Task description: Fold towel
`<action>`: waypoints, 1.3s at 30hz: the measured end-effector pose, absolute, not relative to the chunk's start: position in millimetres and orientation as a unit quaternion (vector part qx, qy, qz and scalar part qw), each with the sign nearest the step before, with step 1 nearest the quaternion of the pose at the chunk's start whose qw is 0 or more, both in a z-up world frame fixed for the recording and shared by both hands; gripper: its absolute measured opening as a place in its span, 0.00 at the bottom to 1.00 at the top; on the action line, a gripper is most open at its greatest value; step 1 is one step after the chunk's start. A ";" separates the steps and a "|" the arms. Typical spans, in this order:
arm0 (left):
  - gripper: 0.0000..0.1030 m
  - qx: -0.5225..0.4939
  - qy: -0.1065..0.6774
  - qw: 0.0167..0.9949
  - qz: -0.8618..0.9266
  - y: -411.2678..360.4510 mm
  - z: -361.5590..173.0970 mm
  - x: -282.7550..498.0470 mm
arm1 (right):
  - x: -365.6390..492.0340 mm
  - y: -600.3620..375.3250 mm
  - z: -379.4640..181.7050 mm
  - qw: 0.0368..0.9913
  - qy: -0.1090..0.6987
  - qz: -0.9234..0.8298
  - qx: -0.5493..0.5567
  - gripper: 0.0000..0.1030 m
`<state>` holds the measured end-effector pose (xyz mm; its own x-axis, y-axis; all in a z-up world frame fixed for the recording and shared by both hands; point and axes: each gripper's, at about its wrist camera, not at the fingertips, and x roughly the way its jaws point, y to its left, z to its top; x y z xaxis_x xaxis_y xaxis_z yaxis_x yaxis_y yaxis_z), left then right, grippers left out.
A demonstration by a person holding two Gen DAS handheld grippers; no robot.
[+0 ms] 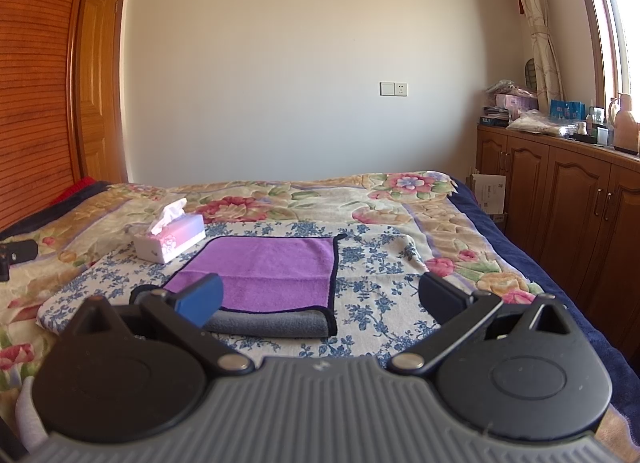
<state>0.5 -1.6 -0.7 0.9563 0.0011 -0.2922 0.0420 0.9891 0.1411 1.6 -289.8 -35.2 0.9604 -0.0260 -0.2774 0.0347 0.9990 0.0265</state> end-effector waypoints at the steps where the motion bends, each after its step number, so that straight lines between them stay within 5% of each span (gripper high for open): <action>1: 1.00 0.073 0.147 0.986 -0.010 -1.5 -0.7 0.5 | 1.5 -289.2 -35.1 0.990 0.140 -0.015 0.015 1.00; 39: 1.00 0.083 0.189 0.978 -0.026 -6.8 -5.0 24.2 | 29.4 -296.0 -46.8 0.984 0.179 -0.016 0.017 1.00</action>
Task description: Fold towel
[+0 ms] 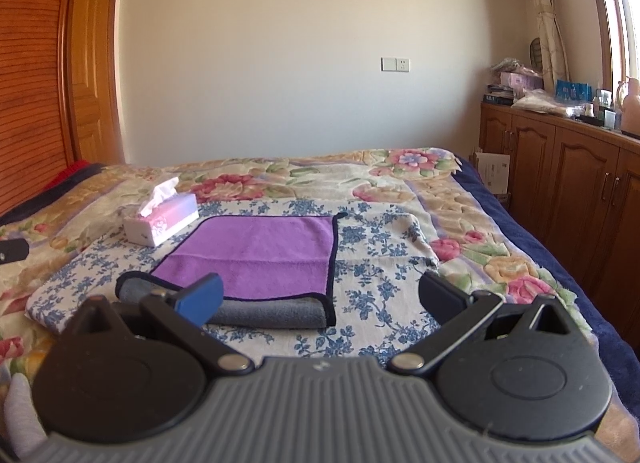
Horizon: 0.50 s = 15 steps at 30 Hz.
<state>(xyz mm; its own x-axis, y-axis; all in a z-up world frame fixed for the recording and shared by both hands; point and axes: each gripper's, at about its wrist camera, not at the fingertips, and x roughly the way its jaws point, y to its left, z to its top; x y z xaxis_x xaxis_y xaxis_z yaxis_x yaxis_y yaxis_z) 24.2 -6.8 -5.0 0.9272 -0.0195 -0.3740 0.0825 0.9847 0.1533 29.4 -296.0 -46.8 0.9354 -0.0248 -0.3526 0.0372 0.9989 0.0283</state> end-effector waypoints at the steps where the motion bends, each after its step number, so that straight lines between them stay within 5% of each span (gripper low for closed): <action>1: 1.00 0.083 0.191 0.978 -0.025 -6.7 -5.2 26.5 | 30.9 -296.7 -47.5 0.983 0.181 -0.016 0.018 1.00; 15: 1.00 0.073 0.209 0.975 -0.025 -4.6 -3.9 53.8 | 51.6 -303.4 -53.0 0.978 0.205 -0.013 0.025 1.00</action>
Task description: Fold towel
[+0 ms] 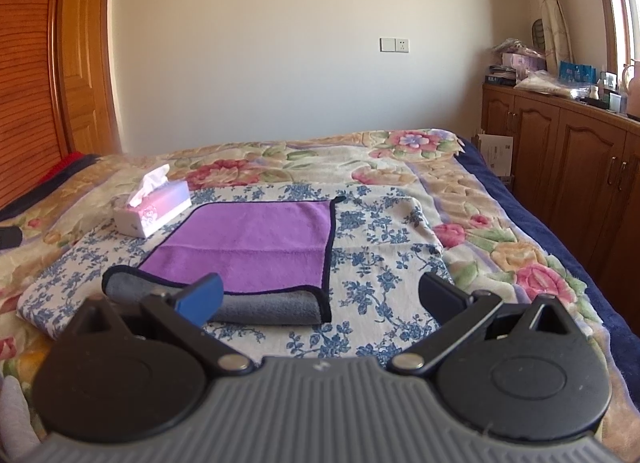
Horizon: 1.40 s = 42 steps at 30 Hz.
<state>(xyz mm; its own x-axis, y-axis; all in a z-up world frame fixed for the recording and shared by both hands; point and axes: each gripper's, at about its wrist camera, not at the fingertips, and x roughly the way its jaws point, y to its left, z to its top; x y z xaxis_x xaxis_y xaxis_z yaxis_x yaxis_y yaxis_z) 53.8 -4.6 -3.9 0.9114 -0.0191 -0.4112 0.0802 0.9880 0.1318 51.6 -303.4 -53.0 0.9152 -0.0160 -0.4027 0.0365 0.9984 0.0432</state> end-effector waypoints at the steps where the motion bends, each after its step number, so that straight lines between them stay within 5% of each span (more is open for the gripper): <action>1: 1.00 0.072 0.211 0.974 -0.028 -4.9 -4.0 56.1 | 53.2 -303.3 -53.6 0.978 0.207 -0.013 0.024 1.00; 42: 1.00 0.090 0.280 0.953 -0.069 -20.7 -44.4 140.0 | 121.7 -300.9 -74.2 0.965 0.261 0.025 -0.012 1.00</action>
